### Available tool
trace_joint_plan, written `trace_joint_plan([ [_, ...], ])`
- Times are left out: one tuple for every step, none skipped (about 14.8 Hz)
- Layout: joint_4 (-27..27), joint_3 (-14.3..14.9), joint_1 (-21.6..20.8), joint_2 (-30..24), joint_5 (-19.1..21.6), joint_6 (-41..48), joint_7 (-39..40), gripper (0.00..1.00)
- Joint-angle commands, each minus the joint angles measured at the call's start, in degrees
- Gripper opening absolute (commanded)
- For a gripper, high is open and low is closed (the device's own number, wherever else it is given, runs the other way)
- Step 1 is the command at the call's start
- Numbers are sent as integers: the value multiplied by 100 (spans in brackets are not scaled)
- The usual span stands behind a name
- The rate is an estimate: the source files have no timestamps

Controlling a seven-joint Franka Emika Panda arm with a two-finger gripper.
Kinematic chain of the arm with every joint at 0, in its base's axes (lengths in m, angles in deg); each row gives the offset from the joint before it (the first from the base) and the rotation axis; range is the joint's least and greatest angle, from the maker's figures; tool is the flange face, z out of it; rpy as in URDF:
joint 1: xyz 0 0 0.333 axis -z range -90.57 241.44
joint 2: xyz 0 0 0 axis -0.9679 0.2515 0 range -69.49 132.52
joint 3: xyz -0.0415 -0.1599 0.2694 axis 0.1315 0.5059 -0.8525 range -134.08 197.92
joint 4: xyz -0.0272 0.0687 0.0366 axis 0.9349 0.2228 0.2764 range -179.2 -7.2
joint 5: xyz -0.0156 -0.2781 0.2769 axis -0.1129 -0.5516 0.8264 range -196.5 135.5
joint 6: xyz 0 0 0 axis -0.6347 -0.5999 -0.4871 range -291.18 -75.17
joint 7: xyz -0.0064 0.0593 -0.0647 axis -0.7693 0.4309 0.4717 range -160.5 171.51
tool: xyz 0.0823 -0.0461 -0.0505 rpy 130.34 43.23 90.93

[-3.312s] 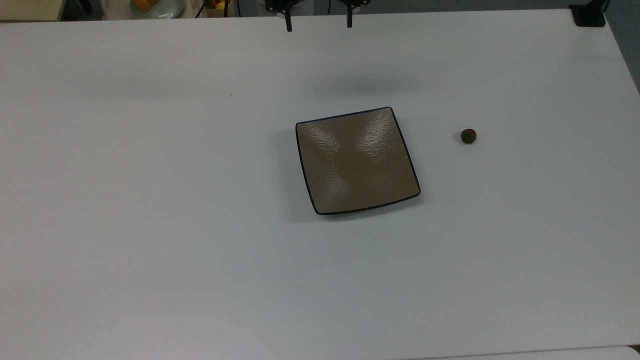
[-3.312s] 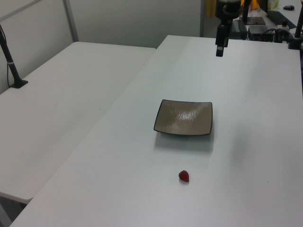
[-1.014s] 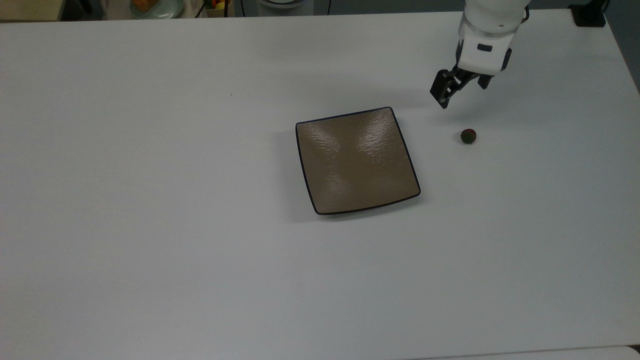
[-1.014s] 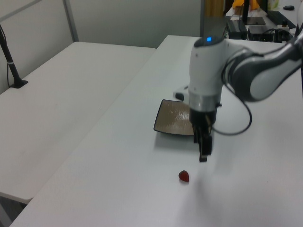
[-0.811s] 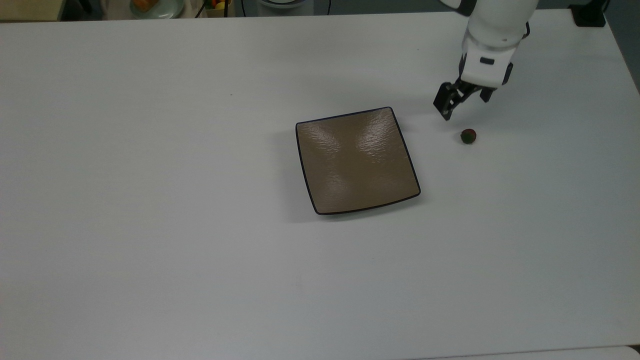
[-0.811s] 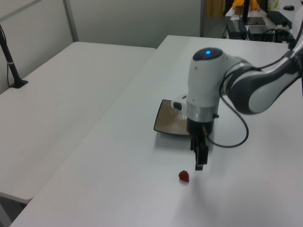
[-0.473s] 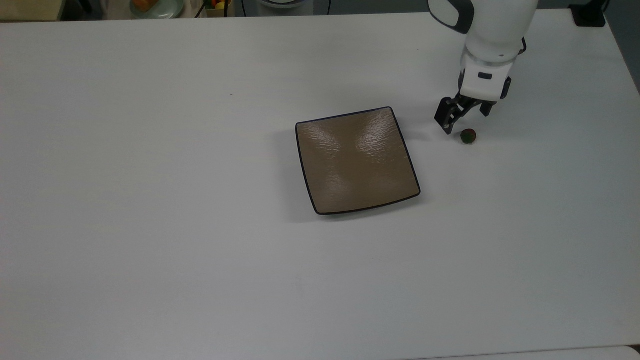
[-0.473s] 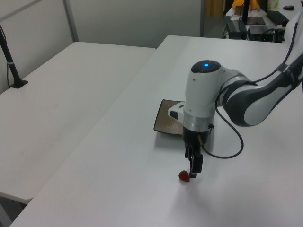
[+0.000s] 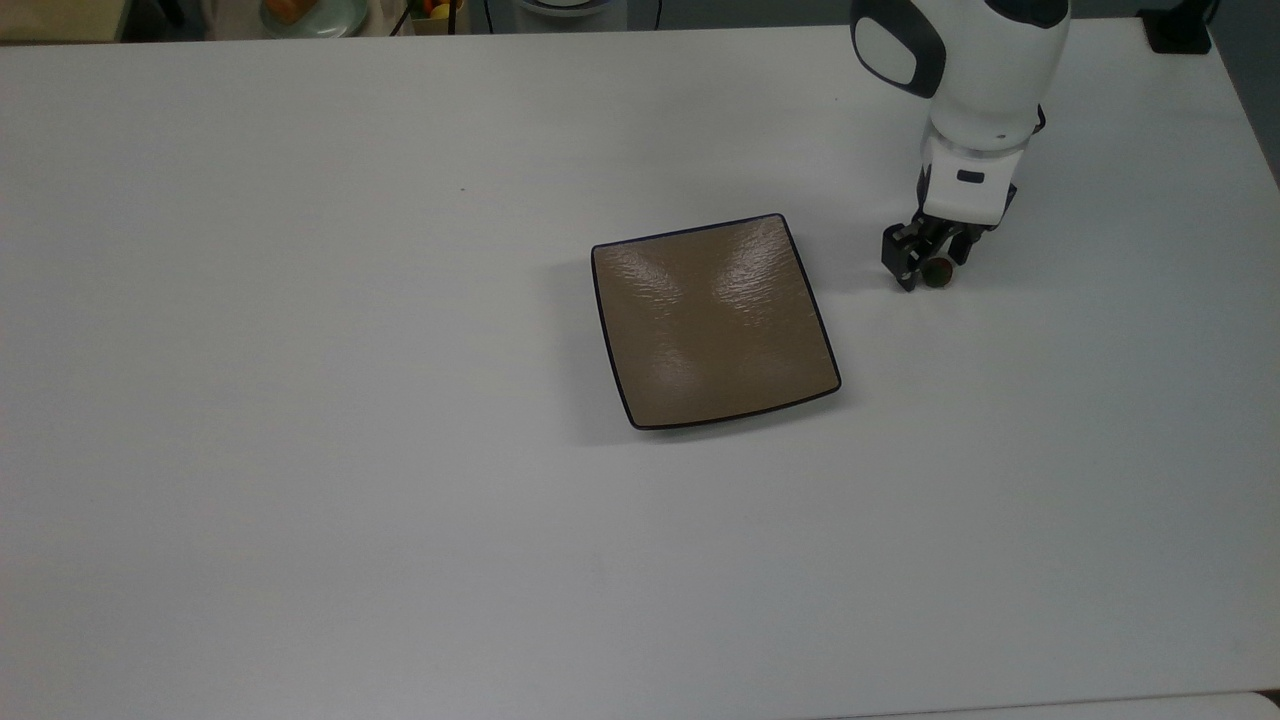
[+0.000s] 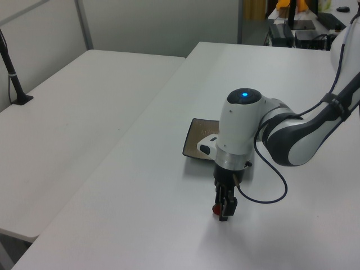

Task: Strawberries on a ceramic plate
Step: 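Close the gripper on the strawberry and lift it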

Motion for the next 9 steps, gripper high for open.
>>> trace_joint_plan([
  [13, -42, 28, 36, -97, -114, -142, 51],
  [13, -42, 28, 45, -96, -114, -142, 42],
  [13, -42, 28, 45, -96, -114, -142, 29],
  [13, -42, 28, 36, -88, -114, -142, 17],
  [13, -42, 28, 36, -70, -114, -142, 8],
  [13, -42, 28, 36, -70, -114, -142, 2],
  [21, -50, 46, 10, -35, -106, -151, 1],
  [22, -59, 90, -34, -17, -88, -159, 1],
  [22, -111, 125, -95, -26, -53, -160, 1],
])
